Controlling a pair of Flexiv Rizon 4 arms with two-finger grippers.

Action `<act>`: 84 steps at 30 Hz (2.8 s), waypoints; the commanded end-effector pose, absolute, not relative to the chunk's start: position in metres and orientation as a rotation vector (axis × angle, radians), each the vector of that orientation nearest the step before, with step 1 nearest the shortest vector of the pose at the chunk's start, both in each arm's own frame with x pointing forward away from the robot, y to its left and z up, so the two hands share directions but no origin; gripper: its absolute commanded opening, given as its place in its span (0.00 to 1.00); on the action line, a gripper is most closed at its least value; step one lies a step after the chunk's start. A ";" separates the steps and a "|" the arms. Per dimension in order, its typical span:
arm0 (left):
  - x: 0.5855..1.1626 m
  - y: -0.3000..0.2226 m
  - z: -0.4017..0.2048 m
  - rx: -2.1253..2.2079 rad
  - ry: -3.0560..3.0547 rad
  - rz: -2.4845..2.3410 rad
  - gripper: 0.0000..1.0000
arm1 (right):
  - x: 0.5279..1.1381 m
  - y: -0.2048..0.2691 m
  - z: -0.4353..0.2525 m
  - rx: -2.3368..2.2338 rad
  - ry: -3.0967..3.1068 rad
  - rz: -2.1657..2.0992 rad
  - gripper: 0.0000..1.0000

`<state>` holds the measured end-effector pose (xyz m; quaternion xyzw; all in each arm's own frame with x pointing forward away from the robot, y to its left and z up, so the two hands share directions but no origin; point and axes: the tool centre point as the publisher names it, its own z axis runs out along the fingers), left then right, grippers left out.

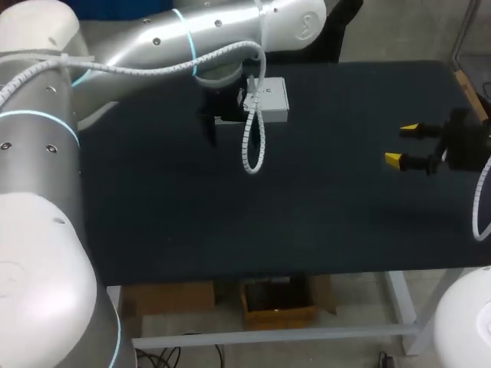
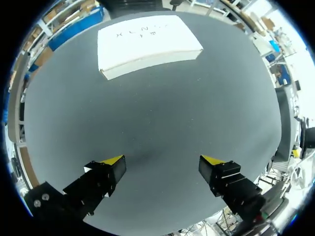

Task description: Assemble the packaging by folding the flat box into shape, placing the metal phone stand inside, and closing the box properly

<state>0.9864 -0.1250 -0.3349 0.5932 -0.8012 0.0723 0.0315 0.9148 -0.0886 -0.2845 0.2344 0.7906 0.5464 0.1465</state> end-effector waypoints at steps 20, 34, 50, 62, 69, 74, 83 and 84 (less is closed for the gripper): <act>0.975 -0.108 -0.315 1.616 -2.683 1.237 1.00 | 0.914 -0.090 -0.284 0.672 2.276 1.577 1.00; 0.975 -0.108 -0.315 1.616 -2.683 1.237 1.00 | 0.914 -0.090 -0.284 0.672 2.276 1.577 1.00; 0.985 -0.091 -0.301 1.505 -2.947 1.597 1.00 | 0.914 -0.090 -0.284 0.672 2.276 1.577 1.00; 0.998 -0.076 -0.297 1.450 -3.205 1.570 1.00 | 0.914 -0.090 -0.284 0.672 2.276 1.577 1.00; 1.009 -0.069 -0.288 1.337 -3.208 1.594 1.00 | 0.914 -0.090 -0.284 0.672 2.276 1.577 1.00; 1.020 -0.067 -0.281 1.278 -3.163 1.574 1.00 | 0.914 -0.090 -0.284 0.672 2.276 1.577 1.00; 1.029 -0.065 -0.270 1.319 -3.307 1.468 1.00 | 0.914 -0.090 -0.284 0.672 2.276 1.577 1.00; 1.031 -0.064 -0.269 1.331 -3.335 1.445 1.00 | 0.914 -0.090 -0.284 0.672 2.276 1.577 1.00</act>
